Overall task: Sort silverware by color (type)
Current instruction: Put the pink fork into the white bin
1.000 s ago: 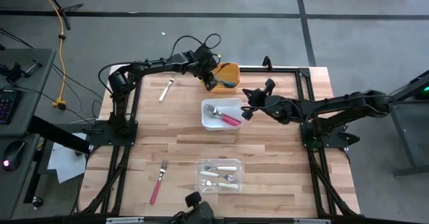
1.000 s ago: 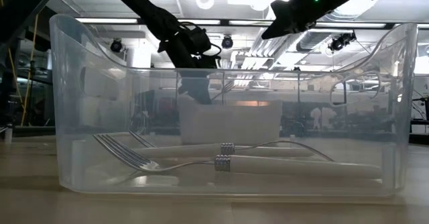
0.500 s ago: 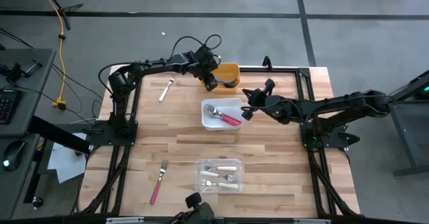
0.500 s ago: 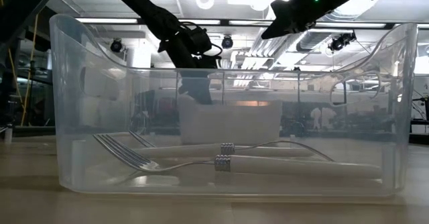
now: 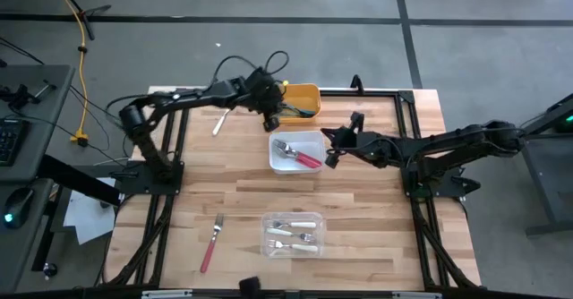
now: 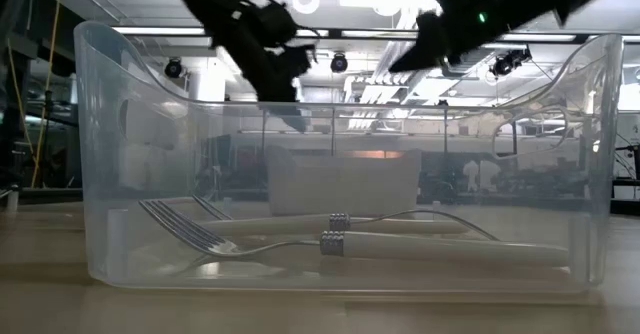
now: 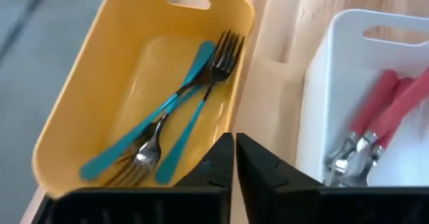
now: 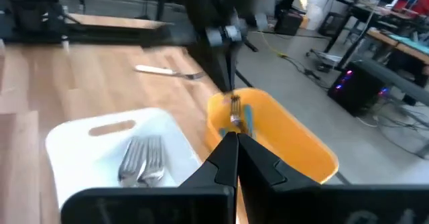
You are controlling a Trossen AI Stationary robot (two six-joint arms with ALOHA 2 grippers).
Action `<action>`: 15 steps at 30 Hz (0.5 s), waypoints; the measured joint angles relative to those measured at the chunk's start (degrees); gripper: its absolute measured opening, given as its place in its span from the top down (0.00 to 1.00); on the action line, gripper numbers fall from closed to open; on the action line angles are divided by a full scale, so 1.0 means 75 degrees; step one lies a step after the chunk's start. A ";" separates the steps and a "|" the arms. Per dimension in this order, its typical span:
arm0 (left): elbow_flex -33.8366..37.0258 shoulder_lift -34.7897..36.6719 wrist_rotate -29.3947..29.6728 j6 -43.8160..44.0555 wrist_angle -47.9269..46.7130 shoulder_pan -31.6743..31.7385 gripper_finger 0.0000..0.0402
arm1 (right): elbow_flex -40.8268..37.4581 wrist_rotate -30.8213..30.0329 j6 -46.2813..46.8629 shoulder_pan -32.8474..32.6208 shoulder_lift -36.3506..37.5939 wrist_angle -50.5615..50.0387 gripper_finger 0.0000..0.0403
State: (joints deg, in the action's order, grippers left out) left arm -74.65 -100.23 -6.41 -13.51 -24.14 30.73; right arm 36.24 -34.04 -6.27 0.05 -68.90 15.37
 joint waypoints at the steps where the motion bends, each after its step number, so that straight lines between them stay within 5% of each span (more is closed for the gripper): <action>1: 0.0409 0.0308 0.0127 0.0068 0.0281 -0.0064 0.99 | -0.0267 0.0035 0.0017 0.0017 -0.0003 0.0324 1.00; 8: 0.3175 0.2646 0.1290 0.0638 0.1004 -0.0909 0.99 | -0.1804 0.0061 0.0211 -0.0148 -0.0006 0.2438 1.00; 15: 0.4506 0.4778 0.1783 0.2548 0.0620 -0.2829 1.00 | -0.1900 0.0000 0.0233 -0.0770 -0.0006 0.2677 1.00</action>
State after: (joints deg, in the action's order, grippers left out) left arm -40.86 -64.40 6.96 5.60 -19.49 9.52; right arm 21.99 -34.04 -4.53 -5.73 -68.95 35.45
